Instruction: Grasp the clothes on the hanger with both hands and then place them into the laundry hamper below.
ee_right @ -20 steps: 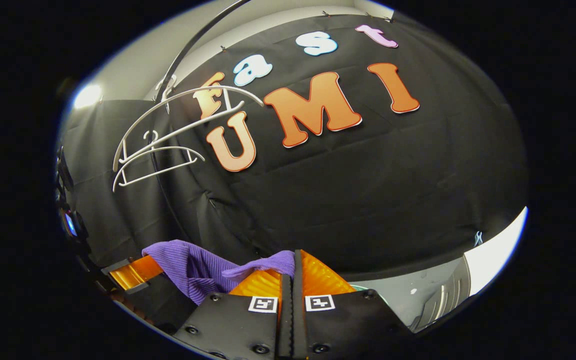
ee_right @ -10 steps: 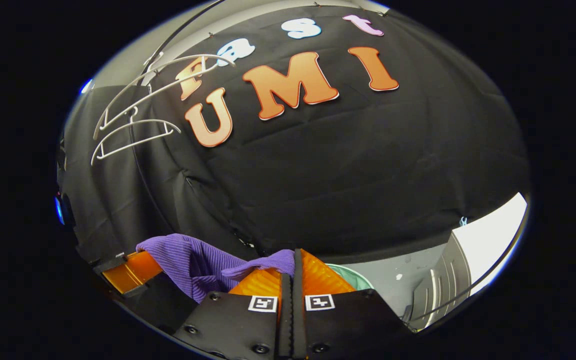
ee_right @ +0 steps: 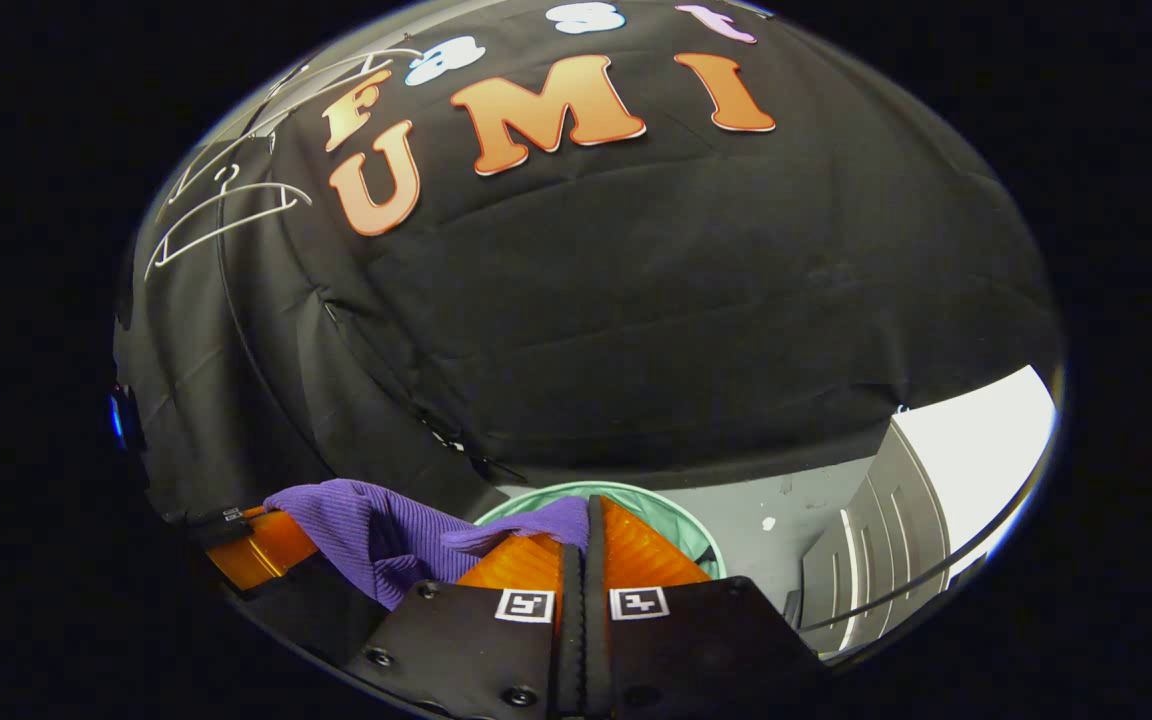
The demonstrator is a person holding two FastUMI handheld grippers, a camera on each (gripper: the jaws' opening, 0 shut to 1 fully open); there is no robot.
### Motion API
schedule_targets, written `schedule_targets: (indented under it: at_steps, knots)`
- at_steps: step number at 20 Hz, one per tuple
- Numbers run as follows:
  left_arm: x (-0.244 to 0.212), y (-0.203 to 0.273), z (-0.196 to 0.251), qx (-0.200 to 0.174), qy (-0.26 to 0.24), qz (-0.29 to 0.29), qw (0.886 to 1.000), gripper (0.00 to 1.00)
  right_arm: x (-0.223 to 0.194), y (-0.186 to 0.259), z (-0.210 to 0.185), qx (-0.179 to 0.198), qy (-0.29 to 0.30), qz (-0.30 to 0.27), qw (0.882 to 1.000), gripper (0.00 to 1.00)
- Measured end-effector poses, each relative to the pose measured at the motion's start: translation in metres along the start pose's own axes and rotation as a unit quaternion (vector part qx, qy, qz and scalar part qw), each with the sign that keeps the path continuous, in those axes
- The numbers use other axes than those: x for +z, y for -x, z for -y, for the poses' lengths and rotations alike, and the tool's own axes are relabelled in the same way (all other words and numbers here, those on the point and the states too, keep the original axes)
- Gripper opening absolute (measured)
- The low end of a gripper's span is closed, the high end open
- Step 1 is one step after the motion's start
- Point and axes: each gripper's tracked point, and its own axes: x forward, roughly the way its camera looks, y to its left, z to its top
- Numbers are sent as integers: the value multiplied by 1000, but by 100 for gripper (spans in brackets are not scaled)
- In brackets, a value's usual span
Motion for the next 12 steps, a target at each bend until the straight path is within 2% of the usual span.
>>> schedule_targets:
  at_steps: [1,2,3,6,11,12]
  knots:
    - [-12,-7,-4,4,-3,-18,1000,0,-8,-5,2,-2,4,-8,1000,12]
    - [-25,-11,-7,10,-3,-32,999,0,-19,-10,3,-6,9,-20,1000,7]
    - [-38,-16,-11,15,-2,-46,999,0,-30,-16,5,-9,10,-32,999,7]
    - [-76,-30,-17,20,6,-94,995,0,-55,-33,11,-14,5,-68,998,7]
    - [-125,-52,-30,40,22,-166,985,1,-83,-54,25,-47,6,-110,993,8]
    - [-126,-48,-31,42,26,-169,984,4,-83,-52,29,-53,4,-114,992,12]
